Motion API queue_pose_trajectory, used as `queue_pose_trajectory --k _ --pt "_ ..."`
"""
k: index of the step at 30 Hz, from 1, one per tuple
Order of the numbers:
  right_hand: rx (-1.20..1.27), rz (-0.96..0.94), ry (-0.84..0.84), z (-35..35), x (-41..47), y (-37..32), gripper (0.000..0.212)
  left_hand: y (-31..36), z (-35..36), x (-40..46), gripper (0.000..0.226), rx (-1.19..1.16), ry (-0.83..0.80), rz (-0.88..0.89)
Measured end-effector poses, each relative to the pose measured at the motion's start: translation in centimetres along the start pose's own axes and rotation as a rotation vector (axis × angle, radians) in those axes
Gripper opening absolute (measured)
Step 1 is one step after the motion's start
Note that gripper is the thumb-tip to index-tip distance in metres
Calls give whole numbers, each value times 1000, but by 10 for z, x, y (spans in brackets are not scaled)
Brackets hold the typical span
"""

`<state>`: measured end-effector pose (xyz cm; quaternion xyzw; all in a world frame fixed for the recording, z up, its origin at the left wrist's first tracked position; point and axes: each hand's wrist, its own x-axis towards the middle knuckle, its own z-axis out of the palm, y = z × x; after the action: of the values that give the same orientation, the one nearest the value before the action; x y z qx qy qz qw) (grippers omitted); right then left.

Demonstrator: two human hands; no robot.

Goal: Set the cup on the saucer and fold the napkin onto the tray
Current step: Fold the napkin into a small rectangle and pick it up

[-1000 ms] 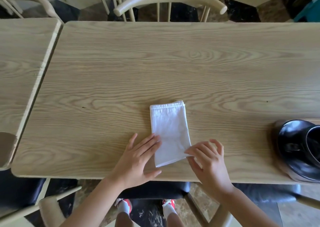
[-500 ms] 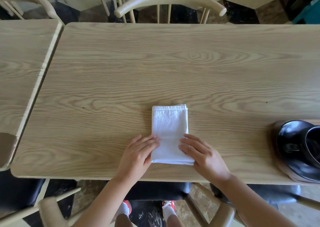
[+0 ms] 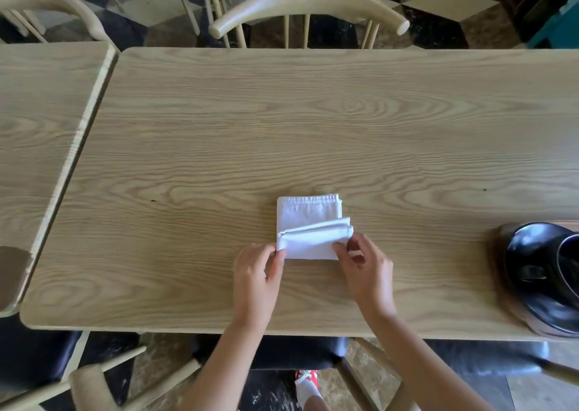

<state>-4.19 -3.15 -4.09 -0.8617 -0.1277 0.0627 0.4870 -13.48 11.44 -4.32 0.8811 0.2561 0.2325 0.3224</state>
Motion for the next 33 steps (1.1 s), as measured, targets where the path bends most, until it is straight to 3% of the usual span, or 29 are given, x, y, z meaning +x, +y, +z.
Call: queue_pose_trajectory --k 3,6,10,12,17,20,22,24,28,33 --pt "-43 -91 56 9 3 -6 17 14 14 2 11 24 113 -142" --pt "-88 -89 32 18 13 -11 28 21 24 12 14 88 141 -306" --pt "-223 -56 70 26 24 -12 15 17 26 21 12 146 112 -388" --pt "-312 -58 138 27 24 -12 11 12 26 23 13 178 87 -340" --pt "-344 -2 199 29 25 -10 24 6 27 26 8 236 78 -212" --pt "-584 -145 228 29 27 -10 30 2 29 27 38 334 -38 2" --pt "-748 -342 106 27 29 -7 37 -1 31 30 51 404 -207 239" --pt "-810 -432 -60 23 31 -3 44 -6 31 35 53 458 -336 368" --pt "-837 -399 -283 14 34 6 60 -8 29 44 55 569 -456 385" --pt "-924 -513 -400 0 48 12 70 -10 20 51 60 603 -527 433"
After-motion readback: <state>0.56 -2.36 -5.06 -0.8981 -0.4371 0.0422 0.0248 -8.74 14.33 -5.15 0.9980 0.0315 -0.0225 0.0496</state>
